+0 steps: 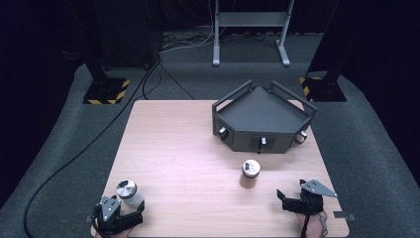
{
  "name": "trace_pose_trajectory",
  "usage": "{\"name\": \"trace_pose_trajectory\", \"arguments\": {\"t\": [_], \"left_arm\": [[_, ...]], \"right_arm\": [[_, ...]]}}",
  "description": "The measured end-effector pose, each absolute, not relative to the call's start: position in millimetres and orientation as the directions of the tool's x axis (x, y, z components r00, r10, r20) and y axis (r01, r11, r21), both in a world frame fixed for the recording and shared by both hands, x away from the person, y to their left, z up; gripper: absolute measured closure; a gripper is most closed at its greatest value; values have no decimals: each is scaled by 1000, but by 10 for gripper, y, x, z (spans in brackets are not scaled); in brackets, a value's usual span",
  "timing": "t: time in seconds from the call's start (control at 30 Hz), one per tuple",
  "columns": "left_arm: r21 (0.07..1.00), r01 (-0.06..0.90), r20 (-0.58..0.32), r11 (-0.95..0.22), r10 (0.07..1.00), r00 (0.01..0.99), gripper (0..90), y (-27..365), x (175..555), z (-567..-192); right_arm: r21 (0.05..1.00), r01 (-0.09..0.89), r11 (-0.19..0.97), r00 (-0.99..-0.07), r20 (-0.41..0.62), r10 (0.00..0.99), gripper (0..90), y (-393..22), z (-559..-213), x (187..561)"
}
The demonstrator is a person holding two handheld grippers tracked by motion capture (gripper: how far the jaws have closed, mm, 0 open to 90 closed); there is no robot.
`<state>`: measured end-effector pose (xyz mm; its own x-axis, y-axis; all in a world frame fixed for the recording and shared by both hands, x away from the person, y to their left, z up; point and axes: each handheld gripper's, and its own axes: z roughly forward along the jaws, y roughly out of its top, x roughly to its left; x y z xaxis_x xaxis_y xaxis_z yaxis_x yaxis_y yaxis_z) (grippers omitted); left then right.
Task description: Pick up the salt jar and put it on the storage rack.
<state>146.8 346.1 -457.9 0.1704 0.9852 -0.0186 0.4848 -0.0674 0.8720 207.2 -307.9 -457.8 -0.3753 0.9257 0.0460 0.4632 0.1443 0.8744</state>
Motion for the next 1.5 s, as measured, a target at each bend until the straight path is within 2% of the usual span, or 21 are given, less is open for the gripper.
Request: {"name": "trace_pose_trajectory", "arguments": {"t": [0.63, 0.67, 0.73, 0.8, 1.27, 1.5], "left_arm": [[866, 499, -65, -34, 981, 180, 6, 3481, 1681, -4588], [867, 498, -62, -33, 983, 174, 37, 3465, 1676, -4587], [871, 490, -55, -35, 984, 170, 194, 3452, 1664, -4603], [875, 483, -58, -36, 982, 178, 300, 3464, 1647, -4622], [886, 460, -38, -58, 980, 196, 317, 3477, 1613, -4663], [891, 451, -33, -59, 980, 194, 317, 3477, 1635, -4552]], "right_arm": [[868, 473, 154, -379, 43, 924, 0, -3071, -4562, 2096], [867, 474, 153, -378, 43, 925, 0, -3070, -4561, 2096], [868, 473, 154, -379, 43, 924, 0, -3071, -4562, 2096], [869, 471, 151, -378, 44, 925, 0, -3073, -4566, 2091], [866, 477, 152, -376, 45, 925, 0, -3071, -4558, 2102], [871, 472, 135, -377, 61, 924, 0, -3104, -4573, 2098]]}}
